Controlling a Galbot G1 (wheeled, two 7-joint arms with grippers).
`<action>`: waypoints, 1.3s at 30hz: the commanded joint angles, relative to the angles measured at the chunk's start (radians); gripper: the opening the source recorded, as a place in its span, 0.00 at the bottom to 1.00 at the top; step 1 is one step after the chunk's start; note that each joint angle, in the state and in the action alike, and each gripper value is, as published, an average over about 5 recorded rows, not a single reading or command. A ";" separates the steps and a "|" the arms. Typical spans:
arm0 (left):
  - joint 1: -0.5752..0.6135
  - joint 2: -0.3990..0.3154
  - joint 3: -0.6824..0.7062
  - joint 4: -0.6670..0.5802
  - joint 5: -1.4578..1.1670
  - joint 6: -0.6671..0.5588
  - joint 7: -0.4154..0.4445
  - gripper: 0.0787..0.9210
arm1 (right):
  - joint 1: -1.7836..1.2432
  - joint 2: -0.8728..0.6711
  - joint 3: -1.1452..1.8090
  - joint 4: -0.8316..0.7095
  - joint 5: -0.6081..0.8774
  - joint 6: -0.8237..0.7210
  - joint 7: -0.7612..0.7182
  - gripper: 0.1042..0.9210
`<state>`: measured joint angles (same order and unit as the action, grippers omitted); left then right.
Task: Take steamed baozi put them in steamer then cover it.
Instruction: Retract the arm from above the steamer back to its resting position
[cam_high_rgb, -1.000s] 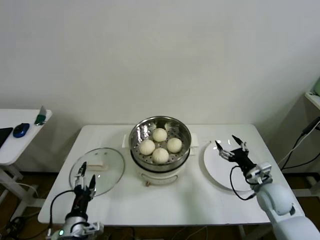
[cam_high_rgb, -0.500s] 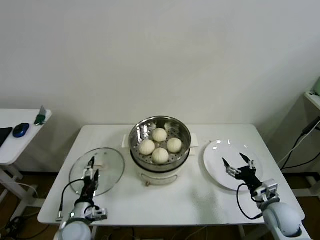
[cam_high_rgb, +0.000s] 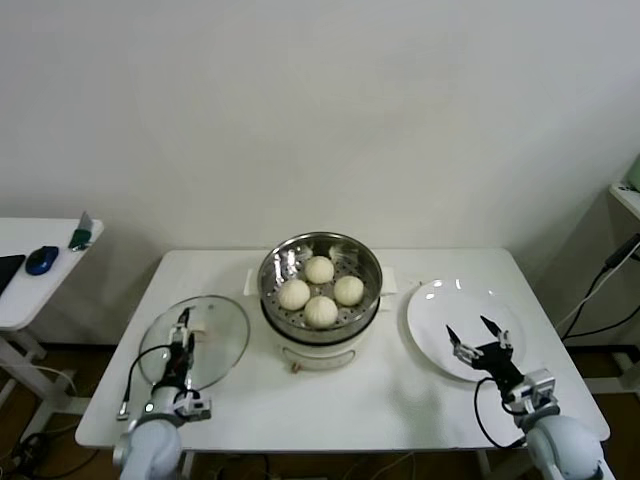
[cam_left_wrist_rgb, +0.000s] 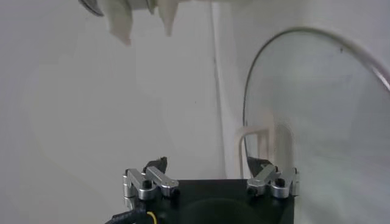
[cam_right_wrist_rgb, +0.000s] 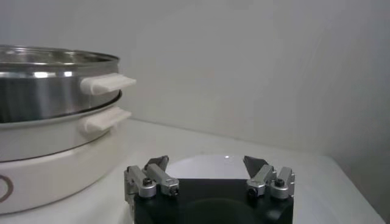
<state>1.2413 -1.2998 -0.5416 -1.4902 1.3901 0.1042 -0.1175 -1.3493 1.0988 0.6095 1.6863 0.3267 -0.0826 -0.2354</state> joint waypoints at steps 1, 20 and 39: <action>-0.098 0.012 0.007 0.121 0.003 -0.003 -0.016 0.88 | -0.012 0.014 0.010 -0.007 -0.020 0.007 -0.011 0.88; -0.149 0.019 0.022 0.186 -0.040 -0.018 -0.053 0.86 | -0.016 0.046 0.010 -0.027 -0.065 0.028 -0.036 0.88; -0.098 0.040 0.021 0.092 -0.114 -0.016 -0.046 0.21 | -0.006 0.060 0.008 -0.043 -0.100 0.045 -0.045 0.88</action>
<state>1.1192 -1.2756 -0.5211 -1.3245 1.3208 0.0730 -0.1595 -1.3571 1.1579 0.6178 1.6468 0.2364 -0.0413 -0.2794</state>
